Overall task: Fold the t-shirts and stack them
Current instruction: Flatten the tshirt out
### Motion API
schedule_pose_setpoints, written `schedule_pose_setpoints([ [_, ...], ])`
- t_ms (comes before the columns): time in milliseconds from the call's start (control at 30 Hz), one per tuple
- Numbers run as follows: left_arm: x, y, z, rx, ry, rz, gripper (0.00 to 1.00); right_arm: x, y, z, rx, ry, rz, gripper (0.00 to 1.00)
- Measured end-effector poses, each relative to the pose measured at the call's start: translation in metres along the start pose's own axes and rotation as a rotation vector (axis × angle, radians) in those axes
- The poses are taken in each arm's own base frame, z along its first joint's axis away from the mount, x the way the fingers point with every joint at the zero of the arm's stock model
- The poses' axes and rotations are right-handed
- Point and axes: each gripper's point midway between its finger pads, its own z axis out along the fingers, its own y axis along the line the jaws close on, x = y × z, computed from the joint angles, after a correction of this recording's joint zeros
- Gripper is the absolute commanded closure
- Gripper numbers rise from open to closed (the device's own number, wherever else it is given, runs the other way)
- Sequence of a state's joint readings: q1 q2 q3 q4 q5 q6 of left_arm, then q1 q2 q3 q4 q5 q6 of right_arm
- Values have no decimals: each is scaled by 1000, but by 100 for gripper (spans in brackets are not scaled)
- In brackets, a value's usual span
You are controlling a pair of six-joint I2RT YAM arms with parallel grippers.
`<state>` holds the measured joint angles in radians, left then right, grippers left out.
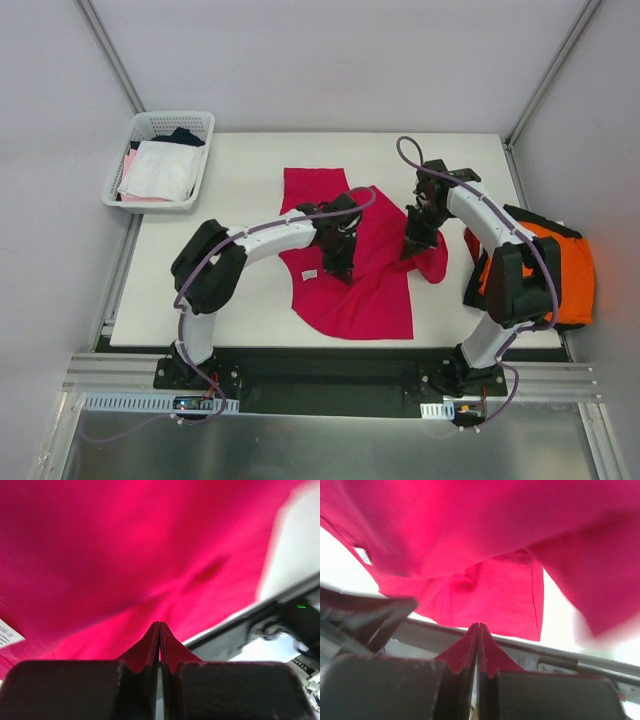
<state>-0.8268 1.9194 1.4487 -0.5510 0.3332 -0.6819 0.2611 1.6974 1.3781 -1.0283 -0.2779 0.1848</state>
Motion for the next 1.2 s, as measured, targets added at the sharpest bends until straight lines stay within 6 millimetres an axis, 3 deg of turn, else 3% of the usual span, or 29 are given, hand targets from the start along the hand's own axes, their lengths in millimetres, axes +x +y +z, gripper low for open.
schedule_pose_setpoints([
  [133,27,33,27,-79,103,-35,100,17,7,11,16,40,-30,99],
  [367,69,69,24,-152,182,-72,100,52,34,23,22,92,-150,89],
  [433,76,74,21,-159,186,-74,100,52,34,22,30,93,-150,99],
  [633,94,87,12,-173,191,-85,100,39,44,7,4,52,-156,99],
  [733,107,105,2,-204,182,-101,100,43,44,8,11,62,-162,99],
  [800,116,122,-8,-228,181,-138,100,47,42,10,18,70,-167,94],
  [900,124,152,-24,-258,166,-239,100,49,37,11,42,78,-175,70],
  [933,124,159,-29,-268,159,-266,100,49,35,11,51,75,-178,57],
  [1000,122,170,-37,-292,141,-303,100,45,32,9,77,69,-192,50],
  [1033,121,173,-39,-299,135,-313,100,42,33,8,84,65,-192,39],
  [1200,95,156,-49,-273,76,-299,100,-15,52,-3,50,-24,-176,32],
])
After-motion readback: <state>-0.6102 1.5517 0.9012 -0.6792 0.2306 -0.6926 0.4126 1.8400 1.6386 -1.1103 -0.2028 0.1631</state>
